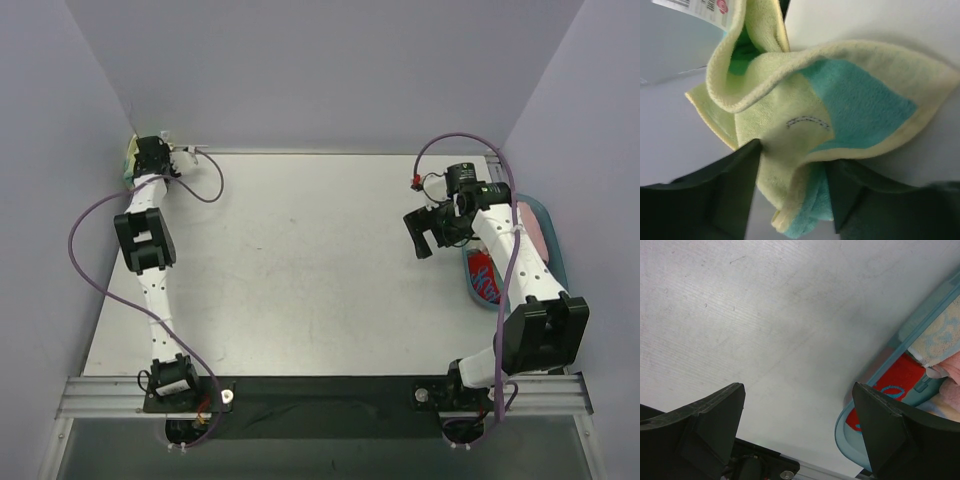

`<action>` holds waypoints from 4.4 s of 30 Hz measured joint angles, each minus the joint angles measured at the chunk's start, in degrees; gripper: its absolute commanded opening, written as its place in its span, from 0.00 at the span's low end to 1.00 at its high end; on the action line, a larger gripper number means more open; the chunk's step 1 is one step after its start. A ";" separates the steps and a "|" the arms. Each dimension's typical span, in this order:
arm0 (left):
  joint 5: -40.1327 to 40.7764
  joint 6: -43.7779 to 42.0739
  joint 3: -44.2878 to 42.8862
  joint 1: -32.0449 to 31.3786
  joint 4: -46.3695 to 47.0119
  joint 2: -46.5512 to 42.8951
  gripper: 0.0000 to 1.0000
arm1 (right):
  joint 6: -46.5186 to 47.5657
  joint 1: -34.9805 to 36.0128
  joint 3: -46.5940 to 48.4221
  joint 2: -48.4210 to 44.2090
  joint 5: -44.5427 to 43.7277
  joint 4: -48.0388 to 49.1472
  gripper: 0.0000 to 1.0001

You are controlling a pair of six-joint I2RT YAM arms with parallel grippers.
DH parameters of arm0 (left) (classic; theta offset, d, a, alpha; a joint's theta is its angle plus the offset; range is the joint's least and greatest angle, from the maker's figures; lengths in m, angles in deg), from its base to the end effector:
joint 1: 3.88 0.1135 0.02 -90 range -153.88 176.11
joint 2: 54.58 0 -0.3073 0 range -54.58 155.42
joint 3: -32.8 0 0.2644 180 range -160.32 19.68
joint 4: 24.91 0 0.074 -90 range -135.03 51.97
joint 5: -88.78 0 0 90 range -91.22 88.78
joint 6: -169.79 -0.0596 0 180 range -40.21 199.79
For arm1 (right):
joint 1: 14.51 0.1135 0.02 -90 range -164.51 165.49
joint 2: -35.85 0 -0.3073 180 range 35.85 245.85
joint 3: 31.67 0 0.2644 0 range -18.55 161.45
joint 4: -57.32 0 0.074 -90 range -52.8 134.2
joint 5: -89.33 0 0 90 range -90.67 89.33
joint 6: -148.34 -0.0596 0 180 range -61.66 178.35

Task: Roll the towels
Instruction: Move the towel to the center of the board, then flatten the towel

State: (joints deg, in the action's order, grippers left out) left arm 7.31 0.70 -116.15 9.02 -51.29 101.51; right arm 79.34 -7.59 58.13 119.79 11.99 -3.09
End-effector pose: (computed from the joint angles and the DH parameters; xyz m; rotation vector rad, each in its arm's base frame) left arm 0.6551 0.1591 0.1318 1.2068 2.0242 1.0317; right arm 0.3233 0.0524 0.3384 -0.6882 2.4016 0.1771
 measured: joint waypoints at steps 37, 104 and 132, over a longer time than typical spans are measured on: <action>-36.54 49.96 55.74 -41.81 -36.89 -69.11 0.66 | -2.95 1.18 -11.82 -8.63 13.86 -3.91 0.80; -7.69 44.06 56.59 -50.84 -6.86 -43.01 0.56 | -29.53 8.02 8.26 38.29 23.96 26.51 0.00; -23.26 61.05 52.63 -28.89 -8.41 -49.48 0.00 | -25.44 0.35 3.74 29.09 26.51 22.53 0.00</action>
State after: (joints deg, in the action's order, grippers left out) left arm -15.94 61.74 -63.52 -19.87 -59.70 52.02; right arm 53.90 -7.24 61.87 148.88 38.51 19.45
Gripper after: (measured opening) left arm 0.022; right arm 0.024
